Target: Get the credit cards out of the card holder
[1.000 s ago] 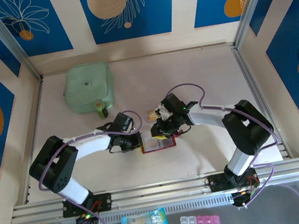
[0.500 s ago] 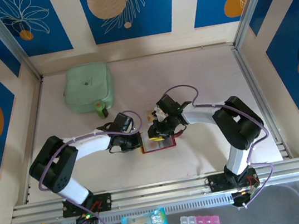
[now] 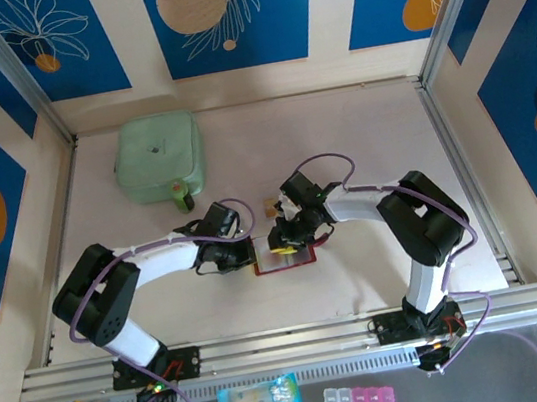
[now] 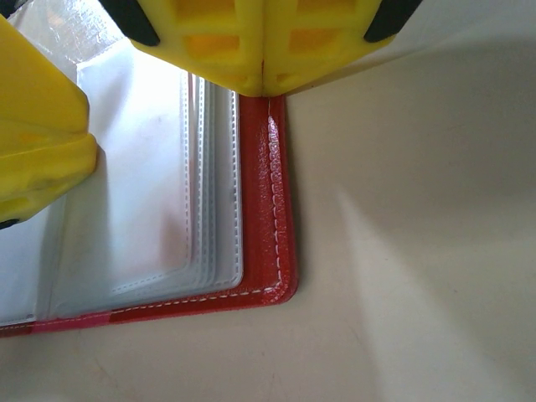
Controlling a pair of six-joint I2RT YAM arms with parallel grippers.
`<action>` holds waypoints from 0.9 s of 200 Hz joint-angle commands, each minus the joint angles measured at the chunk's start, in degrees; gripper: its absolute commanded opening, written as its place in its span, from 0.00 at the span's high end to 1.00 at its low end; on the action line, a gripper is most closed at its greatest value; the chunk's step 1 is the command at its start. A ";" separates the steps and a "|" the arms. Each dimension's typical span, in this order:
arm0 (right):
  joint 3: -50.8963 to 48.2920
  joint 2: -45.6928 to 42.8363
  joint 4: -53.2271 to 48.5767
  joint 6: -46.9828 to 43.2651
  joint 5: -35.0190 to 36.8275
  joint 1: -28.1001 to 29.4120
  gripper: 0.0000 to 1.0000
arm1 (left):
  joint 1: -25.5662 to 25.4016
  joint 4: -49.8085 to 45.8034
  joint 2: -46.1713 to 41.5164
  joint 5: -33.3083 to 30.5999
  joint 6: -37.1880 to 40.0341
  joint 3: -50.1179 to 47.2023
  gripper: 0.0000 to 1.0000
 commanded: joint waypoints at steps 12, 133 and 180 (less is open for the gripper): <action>-1.03 -1.55 -1.95 -0.98 0.66 -0.75 0.72 | 0.44 -2.94 0.41 -1.36 0.78 0.41 0.96; -5.01 -2.53 4.32 0.65 -3.67 -2.51 0.73 | 0.47 -3.83 -3.28 -2.03 0.43 1.84 0.94; -7.13 -2.54 7.79 1.90 -6.19 -3.46 0.73 | 0.33 -2.28 -6.78 -0.11 -1.06 3.01 0.90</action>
